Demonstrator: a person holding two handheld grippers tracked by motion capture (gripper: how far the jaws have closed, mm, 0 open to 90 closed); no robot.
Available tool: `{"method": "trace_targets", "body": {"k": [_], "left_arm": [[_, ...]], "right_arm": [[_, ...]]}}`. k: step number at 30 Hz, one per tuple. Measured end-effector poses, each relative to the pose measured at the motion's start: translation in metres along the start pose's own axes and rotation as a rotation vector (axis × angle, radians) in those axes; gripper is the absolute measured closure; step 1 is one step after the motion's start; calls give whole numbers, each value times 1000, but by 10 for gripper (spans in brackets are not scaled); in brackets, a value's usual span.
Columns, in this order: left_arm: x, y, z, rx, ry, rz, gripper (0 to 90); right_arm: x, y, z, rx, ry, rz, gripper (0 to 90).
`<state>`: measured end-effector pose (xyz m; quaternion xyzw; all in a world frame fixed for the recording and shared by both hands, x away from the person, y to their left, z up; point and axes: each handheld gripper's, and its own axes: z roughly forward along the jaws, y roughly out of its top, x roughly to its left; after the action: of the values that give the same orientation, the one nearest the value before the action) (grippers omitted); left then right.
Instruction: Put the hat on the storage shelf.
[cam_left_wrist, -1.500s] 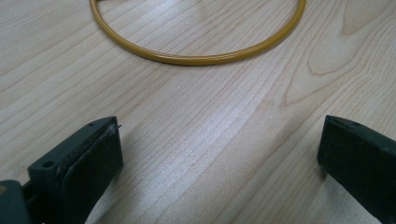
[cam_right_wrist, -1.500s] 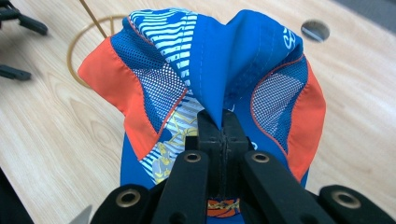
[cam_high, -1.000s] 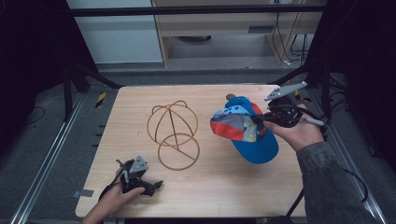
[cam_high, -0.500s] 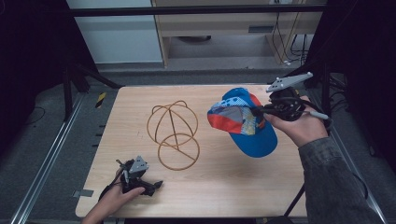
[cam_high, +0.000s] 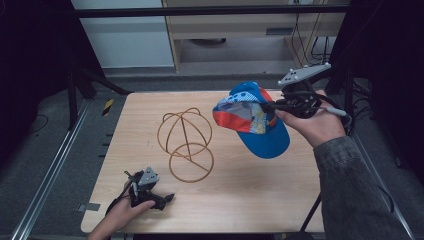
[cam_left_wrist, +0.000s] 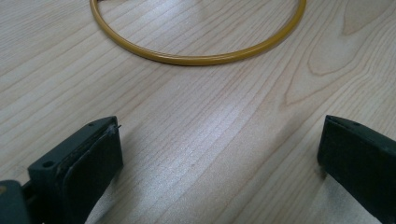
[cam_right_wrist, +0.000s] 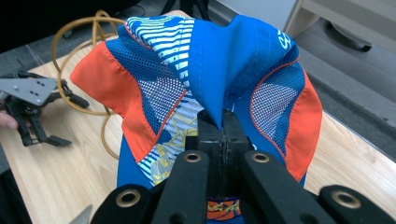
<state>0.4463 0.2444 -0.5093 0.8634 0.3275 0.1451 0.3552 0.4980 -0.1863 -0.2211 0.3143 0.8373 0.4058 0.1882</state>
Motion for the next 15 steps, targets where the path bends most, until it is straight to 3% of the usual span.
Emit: {"method": "trace_targets", "body": {"k": [15], "left_arm": [[0, 0, 0, -1, -1, -1, 0]], "right_arm": [[22, 44, 29, -41, 51, -49, 900]]}}
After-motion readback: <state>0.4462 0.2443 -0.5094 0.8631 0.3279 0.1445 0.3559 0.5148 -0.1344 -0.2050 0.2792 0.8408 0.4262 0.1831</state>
